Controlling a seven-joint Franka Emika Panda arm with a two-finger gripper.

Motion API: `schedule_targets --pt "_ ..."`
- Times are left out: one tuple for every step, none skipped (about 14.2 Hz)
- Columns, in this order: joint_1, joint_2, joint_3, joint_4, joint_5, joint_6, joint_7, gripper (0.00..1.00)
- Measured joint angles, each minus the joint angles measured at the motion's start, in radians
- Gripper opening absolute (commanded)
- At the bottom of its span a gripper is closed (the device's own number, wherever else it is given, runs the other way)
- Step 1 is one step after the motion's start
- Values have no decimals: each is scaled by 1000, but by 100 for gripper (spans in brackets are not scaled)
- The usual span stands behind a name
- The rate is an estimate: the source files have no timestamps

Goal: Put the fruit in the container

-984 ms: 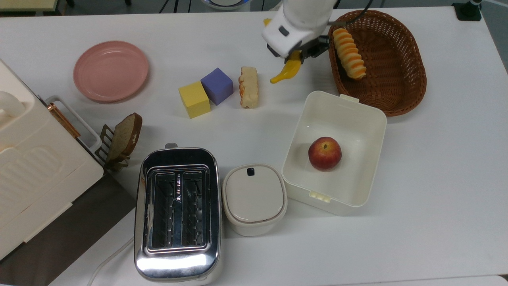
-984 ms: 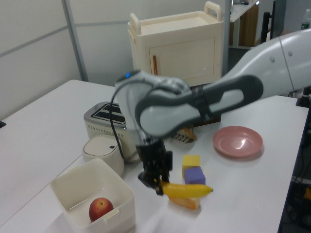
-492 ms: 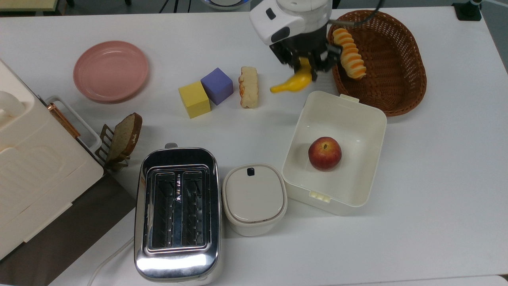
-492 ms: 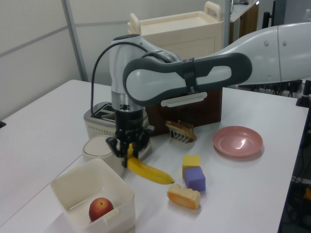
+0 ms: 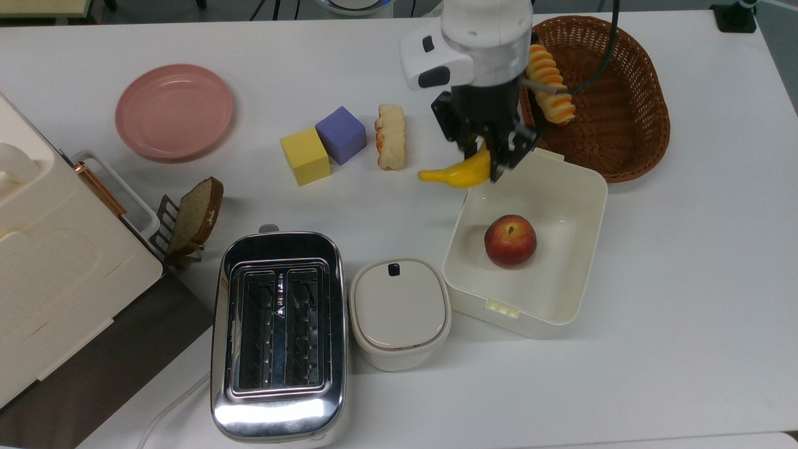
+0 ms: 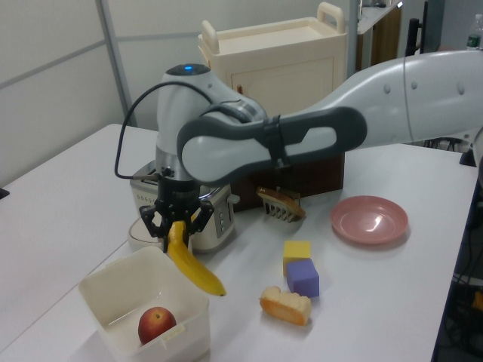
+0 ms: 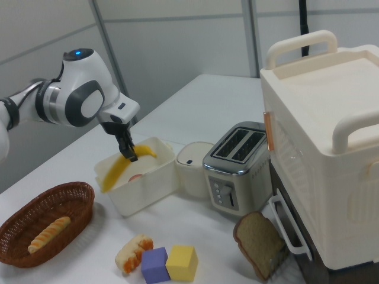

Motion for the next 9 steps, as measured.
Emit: schedule_targets --pt "1 15 0 11 -24 6 53 100" --pt "1 26 1 19 -38 10 87 100" --pt "2 35 1 25 -44 10 106 100" --pt "3 39 2 30 -48 10 114 100" --pt "4 39 2 32 -52 10 119 100" --pt "4 39 2 35 -55 10 122 100" --pt "4 39 2 39 -56 10 122 100" --pt "3 37 1 44 -57 10 122 100" --pt "1 33 0 51 -57 10 122 100"
